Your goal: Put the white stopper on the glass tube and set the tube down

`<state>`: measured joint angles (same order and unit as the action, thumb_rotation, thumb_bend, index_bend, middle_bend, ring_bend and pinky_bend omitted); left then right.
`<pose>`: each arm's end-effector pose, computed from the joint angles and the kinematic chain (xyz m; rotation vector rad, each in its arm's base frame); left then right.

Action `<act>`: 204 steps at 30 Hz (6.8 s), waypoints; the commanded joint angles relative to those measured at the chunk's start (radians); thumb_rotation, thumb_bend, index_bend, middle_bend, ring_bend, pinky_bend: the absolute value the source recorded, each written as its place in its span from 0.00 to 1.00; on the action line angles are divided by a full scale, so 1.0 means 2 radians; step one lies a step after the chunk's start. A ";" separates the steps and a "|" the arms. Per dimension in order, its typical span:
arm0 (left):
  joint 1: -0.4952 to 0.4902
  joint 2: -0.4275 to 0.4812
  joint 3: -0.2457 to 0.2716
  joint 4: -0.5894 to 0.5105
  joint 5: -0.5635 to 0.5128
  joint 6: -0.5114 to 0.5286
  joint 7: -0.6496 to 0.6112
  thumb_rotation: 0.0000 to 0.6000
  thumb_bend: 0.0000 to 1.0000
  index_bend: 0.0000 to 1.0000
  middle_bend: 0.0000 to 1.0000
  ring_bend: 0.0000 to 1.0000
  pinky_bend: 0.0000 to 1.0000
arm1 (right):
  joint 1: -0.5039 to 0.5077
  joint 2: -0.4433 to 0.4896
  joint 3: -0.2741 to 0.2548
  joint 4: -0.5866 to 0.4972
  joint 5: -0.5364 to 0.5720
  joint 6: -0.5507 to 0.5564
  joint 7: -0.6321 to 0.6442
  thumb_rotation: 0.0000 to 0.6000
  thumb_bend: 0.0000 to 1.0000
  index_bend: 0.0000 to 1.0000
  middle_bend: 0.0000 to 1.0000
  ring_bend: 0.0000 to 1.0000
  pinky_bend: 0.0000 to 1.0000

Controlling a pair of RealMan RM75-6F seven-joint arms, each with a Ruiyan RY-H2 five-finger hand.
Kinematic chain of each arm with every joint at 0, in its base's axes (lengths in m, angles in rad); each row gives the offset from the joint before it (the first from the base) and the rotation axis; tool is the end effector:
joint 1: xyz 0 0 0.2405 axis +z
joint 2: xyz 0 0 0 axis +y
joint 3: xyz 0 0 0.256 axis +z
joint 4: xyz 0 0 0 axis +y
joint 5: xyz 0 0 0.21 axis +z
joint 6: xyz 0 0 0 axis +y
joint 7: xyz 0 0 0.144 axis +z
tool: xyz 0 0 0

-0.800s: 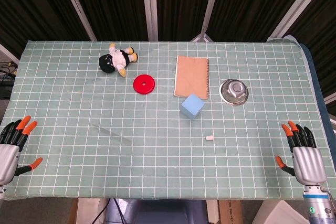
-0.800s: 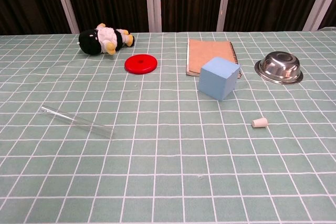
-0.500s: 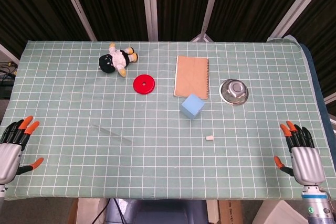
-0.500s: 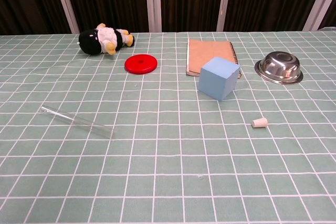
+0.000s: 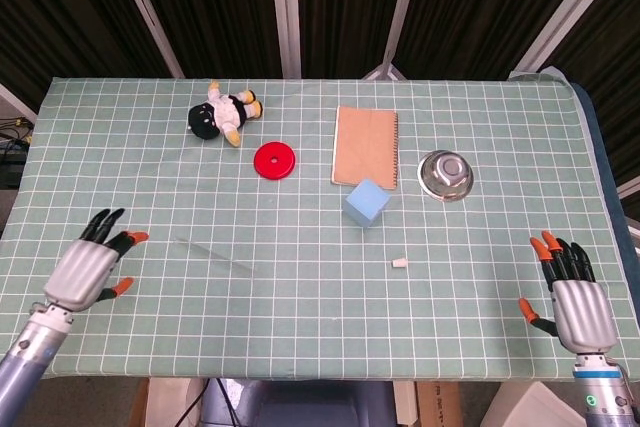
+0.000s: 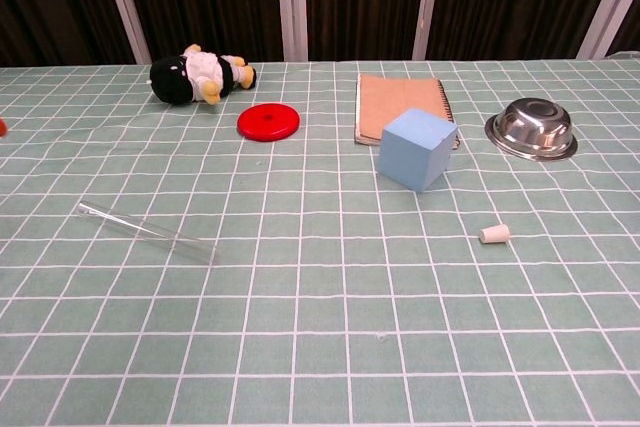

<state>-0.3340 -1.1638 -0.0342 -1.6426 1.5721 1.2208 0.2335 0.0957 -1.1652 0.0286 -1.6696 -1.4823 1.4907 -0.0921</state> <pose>-0.2535 0.2404 0.1012 -1.8185 -0.7215 -0.8251 -0.2969 -0.1784 0.1380 1.3899 -0.9275 0.9040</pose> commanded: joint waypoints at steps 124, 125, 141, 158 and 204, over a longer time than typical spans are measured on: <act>-0.112 -0.170 -0.068 0.106 -0.064 0.019 -0.132 1.00 0.57 0.55 0.50 0.08 0.00 | 0.162 -0.181 0.051 0.055 0.057 -0.194 -0.188 1.00 0.32 0.47 0.23 0.06 0.00; -0.112 -0.168 -0.067 0.106 -0.063 0.019 -0.133 1.00 0.57 0.55 0.50 0.08 0.00 | 0.164 -0.185 0.052 0.059 0.058 -0.195 -0.191 1.00 0.32 0.48 0.23 0.06 0.00; -0.110 -0.153 -0.067 0.099 -0.060 0.021 -0.135 1.00 0.57 0.56 0.50 0.08 0.00 | 0.182 -0.211 0.059 0.092 0.102 -0.200 -0.211 1.00 0.32 0.48 0.23 0.06 0.00; -0.111 -0.148 -0.070 0.101 -0.063 0.019 -0.140 1.00 0.57 0.56 0.50 0.08 0.00 | 0.195 -0.230 0.058 0.103 0.133 -0.198 -0.231 1.00 0.35 0.48 0.23 0.06 0.00; -0.115 -0.202 -0.086 0.085 -0.138 -0.010 -0.112 1.00 0.58 0.56 0.50 0.08 0.00 | 0.223 -0.208 0.102 0.074 0.073 -0.103 -0.235 1.00 0.44 0.56 0.23 0.06 0.00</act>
<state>-0.5596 -1.5292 -0.1886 -1.4557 1.3425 1.2145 -0.0276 0.5340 -1.5903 0.2228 -1.5133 -1.3239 1.2754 -0.5597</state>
